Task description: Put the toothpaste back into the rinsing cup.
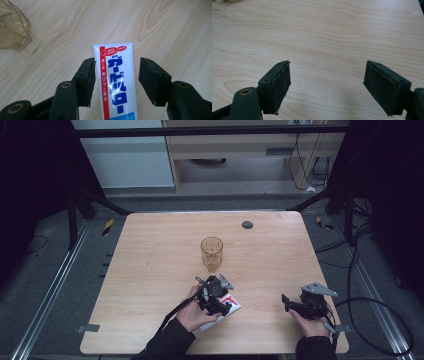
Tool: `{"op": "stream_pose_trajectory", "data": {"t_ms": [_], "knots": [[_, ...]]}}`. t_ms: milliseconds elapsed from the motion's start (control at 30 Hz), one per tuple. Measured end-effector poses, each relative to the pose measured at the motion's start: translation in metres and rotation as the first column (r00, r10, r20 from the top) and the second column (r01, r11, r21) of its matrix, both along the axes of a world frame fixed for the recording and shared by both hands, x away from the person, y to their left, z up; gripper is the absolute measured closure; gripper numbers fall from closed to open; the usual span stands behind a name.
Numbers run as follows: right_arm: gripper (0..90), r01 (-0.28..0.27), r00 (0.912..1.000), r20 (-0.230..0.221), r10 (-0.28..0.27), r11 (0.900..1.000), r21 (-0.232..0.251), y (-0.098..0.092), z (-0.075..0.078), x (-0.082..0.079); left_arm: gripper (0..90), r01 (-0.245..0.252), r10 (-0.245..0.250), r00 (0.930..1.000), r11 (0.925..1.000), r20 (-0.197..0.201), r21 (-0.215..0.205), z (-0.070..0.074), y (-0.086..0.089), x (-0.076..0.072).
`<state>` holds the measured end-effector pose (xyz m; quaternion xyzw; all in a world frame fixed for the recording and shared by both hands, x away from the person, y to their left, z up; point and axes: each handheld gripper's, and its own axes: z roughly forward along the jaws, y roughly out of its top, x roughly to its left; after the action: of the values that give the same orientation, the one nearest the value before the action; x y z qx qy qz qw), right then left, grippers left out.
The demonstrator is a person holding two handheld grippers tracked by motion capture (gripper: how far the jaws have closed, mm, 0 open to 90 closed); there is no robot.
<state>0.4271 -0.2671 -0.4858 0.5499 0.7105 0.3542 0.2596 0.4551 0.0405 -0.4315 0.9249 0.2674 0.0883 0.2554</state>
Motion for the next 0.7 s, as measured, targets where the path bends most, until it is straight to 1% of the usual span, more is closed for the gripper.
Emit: {"op": "stream_pose_trajectory", "data": {"t_ms": [100,167,200,233,433,600,700], "knots": [[21.4,-0.003,1.0,-0.001,0.003,1.0,-0.005,0.0,0.0,0.0,46.4,0.006,-0.006,0.9999,0.9999,-0.012,0.015,-0.004,-0.002,0.0],[21.4,-0.004,1.0,-0.001,0.004,1.0,-0.006,0.0,0.0,0.001,46.5,0.006,-0.006,0.9999,0.9999,-0.012,0.016,-0.005,-0.003,0.001],[21.4,-0.004,1.0,-0.002,0.004,1.0,-0.007,0.0,-0.001,0.001,46.6,0.007,-0.007,0.9998,0.9998,-0.02,0.021,-0.007,-0.004,0.001],[21.4,-0.005,1.0,-0.002,0.005,1.0,-0.007,0.0,-0.001,0.001,46.7,0.005,-0.005,0.9998,0.9998,-0.021,0.019,-0.008,-0.004,0.001],[21.4,-0.008,0.9999,-0.006,0.008,1.0,-0.005,0.0,-0.001,0.001,46.5,0.011,-0.01,0.9992,0.9993,-0.038,0.036,-0.015,-0.008,0.004],[21.4,-0.007,0.9999,-0.01,0.006,1.0,-0.003,0.0,-0.002,0.001,46.1,0.013,-0.01,0.9989,0.9986,-0.046,0.051,-0.021,-0.009,0.005],[21.4,-0.008,0.9999,-0.012,0.008,1.0,-0.002,0.0,-0.002,0.001,45.6,0.01,-0.007,0.9988,0.9985,-0.048,0.053,-0.023,-0.008,0.006]]}}
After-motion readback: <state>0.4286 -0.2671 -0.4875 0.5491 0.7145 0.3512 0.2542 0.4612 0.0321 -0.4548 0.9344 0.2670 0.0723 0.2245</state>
